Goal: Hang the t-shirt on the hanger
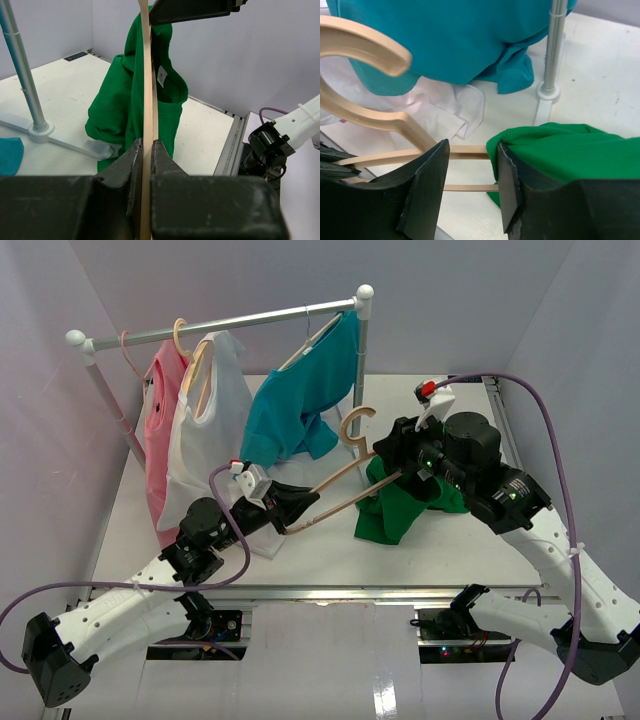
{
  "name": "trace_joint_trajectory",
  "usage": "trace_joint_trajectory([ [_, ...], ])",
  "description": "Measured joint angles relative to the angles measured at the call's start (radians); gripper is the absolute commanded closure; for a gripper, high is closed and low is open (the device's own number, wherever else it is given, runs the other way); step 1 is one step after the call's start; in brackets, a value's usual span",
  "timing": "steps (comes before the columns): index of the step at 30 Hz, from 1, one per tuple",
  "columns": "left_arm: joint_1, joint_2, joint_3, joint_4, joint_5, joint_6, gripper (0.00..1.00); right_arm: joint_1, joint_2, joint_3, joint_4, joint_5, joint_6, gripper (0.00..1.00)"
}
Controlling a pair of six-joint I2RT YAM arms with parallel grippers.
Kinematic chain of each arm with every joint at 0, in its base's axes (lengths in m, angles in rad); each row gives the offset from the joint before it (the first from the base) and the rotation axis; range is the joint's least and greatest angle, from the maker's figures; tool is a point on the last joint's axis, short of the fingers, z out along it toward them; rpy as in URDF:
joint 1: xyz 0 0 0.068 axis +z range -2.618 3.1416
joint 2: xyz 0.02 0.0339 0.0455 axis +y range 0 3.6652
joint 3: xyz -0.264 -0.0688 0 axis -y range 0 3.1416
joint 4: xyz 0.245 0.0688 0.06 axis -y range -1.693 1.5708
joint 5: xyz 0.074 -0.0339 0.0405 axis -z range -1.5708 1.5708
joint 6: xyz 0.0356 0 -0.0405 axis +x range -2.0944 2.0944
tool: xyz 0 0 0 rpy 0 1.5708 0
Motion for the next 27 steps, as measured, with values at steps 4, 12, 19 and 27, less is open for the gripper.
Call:
trace_joint_trajectory([
  [4, -0.001, -0.024, -0.02, 0.028, -0.001, -0.003, 1.0, 0.001, -0.03, -0.001, 0.004, 0.037, -0.047, 0.48],
  [12, -0.001, -0.028, -0.041, 0.058, -0.001, -0.015, 1.0, 0.001, -0.02, -0.001, 0.015, 0.057, -0.132, 0.84],
  [19, -0.001, -0.007, -0.051, 0.066, -0.019, -0.022, 1.0, 0.03, 0.043, 0.005, 0.018, 0.119, -0.187, 0.91],
  [27, -0.001, -0.005, -0.092, 0.12, -0.038, -0.024, 1.0, 0.157, 0.11, 0.046, 0.005, 0.249, -0.189, 0.82],
])
